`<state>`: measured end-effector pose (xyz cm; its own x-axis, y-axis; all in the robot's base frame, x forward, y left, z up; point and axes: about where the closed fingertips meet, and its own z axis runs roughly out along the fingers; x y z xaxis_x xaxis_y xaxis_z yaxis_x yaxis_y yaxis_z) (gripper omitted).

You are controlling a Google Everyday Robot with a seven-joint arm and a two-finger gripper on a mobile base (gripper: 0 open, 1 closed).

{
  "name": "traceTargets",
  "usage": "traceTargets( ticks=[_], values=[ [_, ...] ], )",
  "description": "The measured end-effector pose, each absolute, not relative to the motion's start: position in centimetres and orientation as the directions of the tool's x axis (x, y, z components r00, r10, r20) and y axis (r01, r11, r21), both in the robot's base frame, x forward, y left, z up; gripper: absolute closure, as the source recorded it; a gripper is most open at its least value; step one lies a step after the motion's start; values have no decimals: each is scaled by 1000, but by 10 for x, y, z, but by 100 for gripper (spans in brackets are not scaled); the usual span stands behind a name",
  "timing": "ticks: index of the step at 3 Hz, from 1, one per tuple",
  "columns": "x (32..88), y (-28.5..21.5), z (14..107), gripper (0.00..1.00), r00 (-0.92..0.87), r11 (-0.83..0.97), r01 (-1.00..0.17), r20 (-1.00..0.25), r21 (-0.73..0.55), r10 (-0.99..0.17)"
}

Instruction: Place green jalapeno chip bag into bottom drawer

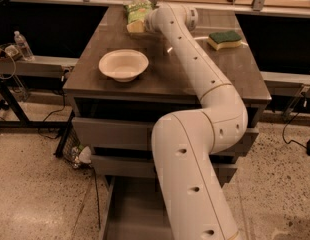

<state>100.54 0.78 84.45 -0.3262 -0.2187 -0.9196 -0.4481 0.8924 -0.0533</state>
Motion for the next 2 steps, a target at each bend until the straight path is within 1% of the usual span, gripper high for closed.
traceTargets(
  ticks=[1,2],
  values=[
    [1006,10,841,49,-325,886,-458,-915,-68,-239],
    [1006,9,839,73,-326,885,-459,-912,-79,-250]
  ],
)
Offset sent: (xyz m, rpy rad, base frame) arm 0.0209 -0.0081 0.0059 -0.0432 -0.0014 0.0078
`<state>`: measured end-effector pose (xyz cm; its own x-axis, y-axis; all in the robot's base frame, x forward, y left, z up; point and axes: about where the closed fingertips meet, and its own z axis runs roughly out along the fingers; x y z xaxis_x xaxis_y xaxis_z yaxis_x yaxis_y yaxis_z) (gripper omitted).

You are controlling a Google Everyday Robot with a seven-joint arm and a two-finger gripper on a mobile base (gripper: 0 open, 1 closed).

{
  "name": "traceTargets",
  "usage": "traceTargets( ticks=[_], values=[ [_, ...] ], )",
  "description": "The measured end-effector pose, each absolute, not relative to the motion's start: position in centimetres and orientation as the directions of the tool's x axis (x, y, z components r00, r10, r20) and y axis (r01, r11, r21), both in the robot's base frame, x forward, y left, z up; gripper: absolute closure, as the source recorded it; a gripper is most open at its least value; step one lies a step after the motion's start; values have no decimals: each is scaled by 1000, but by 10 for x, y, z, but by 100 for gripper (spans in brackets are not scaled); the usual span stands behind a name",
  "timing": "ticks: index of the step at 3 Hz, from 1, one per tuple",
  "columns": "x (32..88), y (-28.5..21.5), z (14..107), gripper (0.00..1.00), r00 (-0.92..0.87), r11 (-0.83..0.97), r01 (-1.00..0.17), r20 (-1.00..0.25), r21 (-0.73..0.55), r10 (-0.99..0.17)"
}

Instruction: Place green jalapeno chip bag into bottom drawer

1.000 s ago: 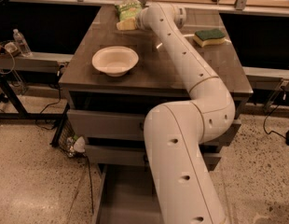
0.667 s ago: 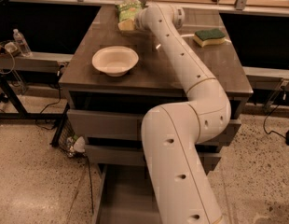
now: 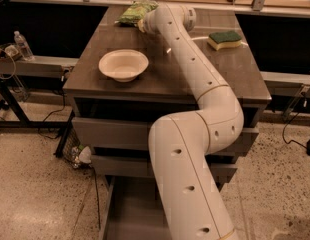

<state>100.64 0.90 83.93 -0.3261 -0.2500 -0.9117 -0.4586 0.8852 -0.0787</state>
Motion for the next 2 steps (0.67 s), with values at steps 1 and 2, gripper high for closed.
traceTargets(
  ticks=[1,2],
  values=[
    [1004,8,852,96,-310,882,-462,-915,-90,-256],
    [1001,6,891,100,-246,878,-462,-934,-124,-261]
  ],
)
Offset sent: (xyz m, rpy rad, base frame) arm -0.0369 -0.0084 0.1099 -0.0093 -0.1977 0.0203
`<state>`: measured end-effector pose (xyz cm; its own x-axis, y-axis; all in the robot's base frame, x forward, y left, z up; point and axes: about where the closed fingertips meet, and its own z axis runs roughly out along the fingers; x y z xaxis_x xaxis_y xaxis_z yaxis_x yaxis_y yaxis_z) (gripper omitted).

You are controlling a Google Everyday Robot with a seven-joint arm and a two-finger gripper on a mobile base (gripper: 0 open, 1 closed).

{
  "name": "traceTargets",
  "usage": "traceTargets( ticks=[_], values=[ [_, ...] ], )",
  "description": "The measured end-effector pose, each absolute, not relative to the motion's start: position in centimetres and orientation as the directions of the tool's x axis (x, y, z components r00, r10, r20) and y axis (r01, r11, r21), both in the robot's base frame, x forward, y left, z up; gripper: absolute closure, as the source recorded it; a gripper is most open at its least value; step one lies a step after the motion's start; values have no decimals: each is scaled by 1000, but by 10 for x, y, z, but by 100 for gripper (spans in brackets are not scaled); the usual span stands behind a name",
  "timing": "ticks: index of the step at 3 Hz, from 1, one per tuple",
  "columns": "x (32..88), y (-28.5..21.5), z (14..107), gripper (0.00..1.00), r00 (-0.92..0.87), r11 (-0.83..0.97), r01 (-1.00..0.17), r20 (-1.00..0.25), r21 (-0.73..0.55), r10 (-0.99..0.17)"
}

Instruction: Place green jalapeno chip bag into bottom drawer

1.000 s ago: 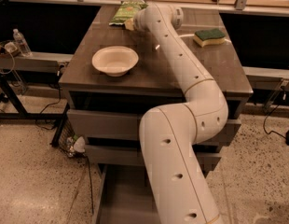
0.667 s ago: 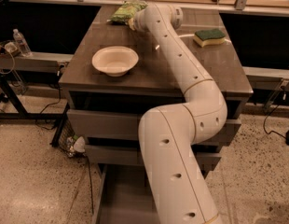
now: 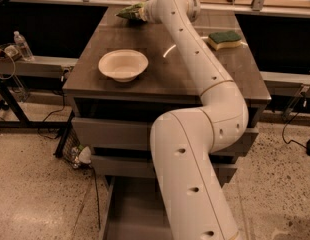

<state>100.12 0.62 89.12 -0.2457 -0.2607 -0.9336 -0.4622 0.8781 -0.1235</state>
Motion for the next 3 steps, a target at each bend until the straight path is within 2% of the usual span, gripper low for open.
traceTargets(
  ticks=[1,2,3],
  values=[
    [995,-17,950,100,-161,890,-420,-951,-176,-264],
    [985,-64,1004,100,-106,919,-335,-961,-207,-255],
    [964,-112,1044,100,-99,952,-254,-974,-173,-203]
  ],
)
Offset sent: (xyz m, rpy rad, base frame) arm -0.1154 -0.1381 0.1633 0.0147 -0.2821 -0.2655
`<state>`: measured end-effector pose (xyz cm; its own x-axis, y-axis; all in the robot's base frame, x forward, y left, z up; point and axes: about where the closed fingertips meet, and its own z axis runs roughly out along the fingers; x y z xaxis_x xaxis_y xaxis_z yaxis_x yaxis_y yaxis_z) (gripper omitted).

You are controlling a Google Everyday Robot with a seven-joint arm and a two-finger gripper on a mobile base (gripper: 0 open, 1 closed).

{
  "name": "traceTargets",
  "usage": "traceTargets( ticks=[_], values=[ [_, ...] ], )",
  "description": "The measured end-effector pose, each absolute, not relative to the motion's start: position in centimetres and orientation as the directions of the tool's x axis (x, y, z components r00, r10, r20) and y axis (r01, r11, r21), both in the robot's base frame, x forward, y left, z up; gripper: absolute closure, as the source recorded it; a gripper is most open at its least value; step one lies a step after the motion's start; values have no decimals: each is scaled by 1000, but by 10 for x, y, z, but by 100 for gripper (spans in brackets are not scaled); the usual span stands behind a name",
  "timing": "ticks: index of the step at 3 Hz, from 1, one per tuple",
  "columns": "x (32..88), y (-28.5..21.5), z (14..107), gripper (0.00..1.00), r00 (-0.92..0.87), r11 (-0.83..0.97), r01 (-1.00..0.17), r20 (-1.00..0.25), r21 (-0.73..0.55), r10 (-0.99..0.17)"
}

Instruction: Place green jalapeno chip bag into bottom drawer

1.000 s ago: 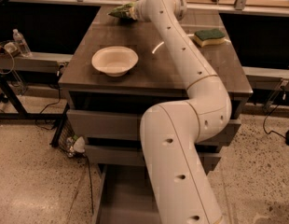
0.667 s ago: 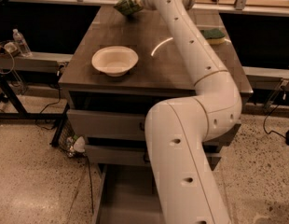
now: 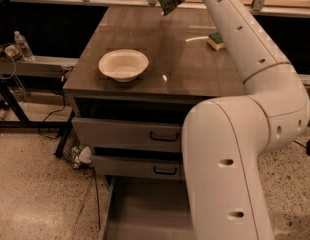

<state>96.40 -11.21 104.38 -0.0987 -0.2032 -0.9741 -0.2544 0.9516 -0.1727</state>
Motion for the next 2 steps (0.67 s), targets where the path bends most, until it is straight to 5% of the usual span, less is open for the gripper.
traceTargets(
  ticks=[2],
  values=[
    [949,-134,1059,100,-100,954,-245,-975,-170,-199]
  ],
)
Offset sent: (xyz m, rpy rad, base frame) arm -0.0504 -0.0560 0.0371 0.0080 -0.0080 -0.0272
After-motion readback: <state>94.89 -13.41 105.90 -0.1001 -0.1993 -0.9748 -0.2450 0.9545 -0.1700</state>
